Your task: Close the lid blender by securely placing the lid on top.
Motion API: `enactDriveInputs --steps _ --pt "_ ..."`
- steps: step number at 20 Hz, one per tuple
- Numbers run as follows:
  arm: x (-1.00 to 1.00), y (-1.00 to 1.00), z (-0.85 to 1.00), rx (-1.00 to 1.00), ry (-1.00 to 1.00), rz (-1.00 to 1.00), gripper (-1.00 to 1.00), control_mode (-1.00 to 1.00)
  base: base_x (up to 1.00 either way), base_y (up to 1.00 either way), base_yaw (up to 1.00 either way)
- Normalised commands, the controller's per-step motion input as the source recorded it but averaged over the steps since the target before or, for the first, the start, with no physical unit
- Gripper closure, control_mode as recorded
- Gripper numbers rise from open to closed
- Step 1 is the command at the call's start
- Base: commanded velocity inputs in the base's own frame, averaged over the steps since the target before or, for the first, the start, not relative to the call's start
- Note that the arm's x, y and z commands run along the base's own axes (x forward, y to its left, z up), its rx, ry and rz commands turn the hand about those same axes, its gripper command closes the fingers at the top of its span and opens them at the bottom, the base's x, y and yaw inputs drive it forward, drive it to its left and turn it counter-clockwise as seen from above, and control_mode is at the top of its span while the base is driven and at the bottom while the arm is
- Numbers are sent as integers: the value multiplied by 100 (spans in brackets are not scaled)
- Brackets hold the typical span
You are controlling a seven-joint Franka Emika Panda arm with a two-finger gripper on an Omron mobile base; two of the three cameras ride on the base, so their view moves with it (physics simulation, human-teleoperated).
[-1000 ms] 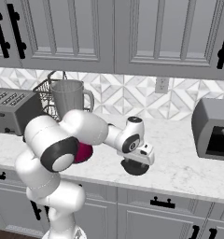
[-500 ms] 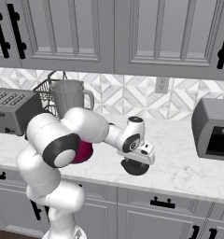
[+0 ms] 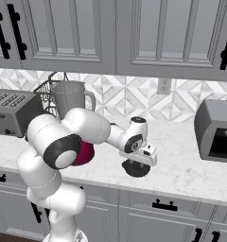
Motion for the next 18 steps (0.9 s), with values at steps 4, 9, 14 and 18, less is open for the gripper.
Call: enactDriveInputs --steps 4,9,14,18 --pt "-14 0 0 0 -1 0 100 -100 0 0 0" --pt "-46 0 5 0 -6 0 100 -100 0 0 0" --pt "-68 0 52 0 -31 -4 100 -100 0 0 0" --pt "-72 -5 98 0 -52 -10 100 -100 0 0 0"
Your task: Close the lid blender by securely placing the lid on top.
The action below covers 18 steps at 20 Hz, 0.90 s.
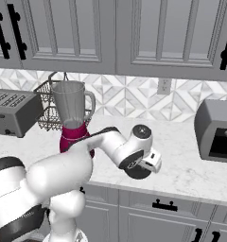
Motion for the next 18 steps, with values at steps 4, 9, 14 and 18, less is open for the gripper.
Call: enactDriveInputs --steps 4,9,14,18 --pt "-52 -6 100 0 -56 -9 100 -100 0 0 0" --pt "-16 4 100 0 -42 0 100 -100 0 0 0" --pt "-11 3 100 0 -35 0 100 -100 0 0 0" --pt "-20 0 100 0 -30 0 100 -100 0 0 0"
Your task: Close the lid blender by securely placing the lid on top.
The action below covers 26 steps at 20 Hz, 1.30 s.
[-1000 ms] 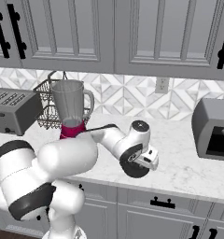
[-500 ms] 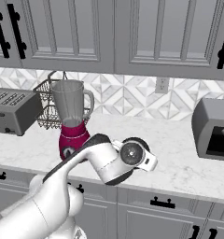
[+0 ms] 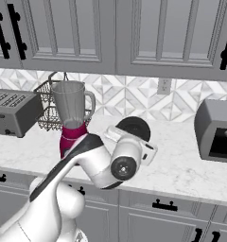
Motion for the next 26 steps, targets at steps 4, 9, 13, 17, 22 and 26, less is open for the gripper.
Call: enactDriveInputs --steps 4,9,13,17,22,26 --pt "-31 0 100 0 -26 5 100 -100 0 0 0" --pt "-33 0 100 3 -10 5 100 -100 0 0 0" --pt "-22 6 100 6 8 1 100 -100 0 0 0" --pt "-16 29 100 5 33 2 100 -100 0 0 0" --pt "16 80 76 3 66 3 100 -100 0 0 0" --pt "39 90 19 0 71 5 100 -100 0 0 0"
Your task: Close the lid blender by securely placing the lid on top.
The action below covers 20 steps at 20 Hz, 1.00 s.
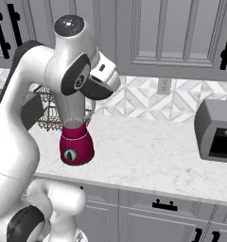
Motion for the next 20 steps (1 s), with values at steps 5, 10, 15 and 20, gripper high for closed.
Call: enactDriveInputs --steps 5,10,15,20 --pt "0 40 -1 -8 9 3 100 -100 0 0 0" --pt "25 52 -1 -13 4 0 100 -100 0 0 0" --pt "41 72 0 0 4 0 100 -100 0 0 0" --pt "46 66 -10 0 4 0 100 -100 0 0 0"
